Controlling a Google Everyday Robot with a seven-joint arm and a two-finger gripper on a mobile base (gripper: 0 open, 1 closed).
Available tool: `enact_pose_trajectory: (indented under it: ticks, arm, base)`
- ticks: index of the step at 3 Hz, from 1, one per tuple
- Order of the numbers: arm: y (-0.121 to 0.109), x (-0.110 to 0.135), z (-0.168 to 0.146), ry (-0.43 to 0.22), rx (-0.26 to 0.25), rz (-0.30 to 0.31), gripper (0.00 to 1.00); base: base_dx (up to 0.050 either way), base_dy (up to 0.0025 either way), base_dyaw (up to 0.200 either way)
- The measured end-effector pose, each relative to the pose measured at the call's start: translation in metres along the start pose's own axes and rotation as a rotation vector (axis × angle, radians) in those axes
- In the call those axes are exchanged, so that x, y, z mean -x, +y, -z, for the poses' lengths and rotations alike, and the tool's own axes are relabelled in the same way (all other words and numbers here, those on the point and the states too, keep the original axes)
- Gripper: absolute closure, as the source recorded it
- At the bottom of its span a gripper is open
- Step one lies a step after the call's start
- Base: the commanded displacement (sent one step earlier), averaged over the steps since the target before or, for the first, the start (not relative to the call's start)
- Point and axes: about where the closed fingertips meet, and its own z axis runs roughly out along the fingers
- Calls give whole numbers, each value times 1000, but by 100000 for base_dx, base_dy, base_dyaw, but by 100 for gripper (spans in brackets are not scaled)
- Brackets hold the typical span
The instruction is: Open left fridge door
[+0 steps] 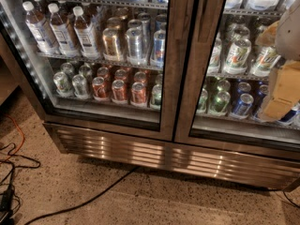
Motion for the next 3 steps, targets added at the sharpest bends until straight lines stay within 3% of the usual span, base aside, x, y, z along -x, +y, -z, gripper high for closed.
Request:
enact_pose_trajectory:
  ticks: [1,2,3]
  arm:
    - [-4,2,1,4,-14,-7,0]
    - [-39,22,7,28,-57,5,0]
    - [-39,22,7,28,-57,5,0]
  base:
    - [0,0,0]
    - [0,0,0]
    - [3943,238,12245]
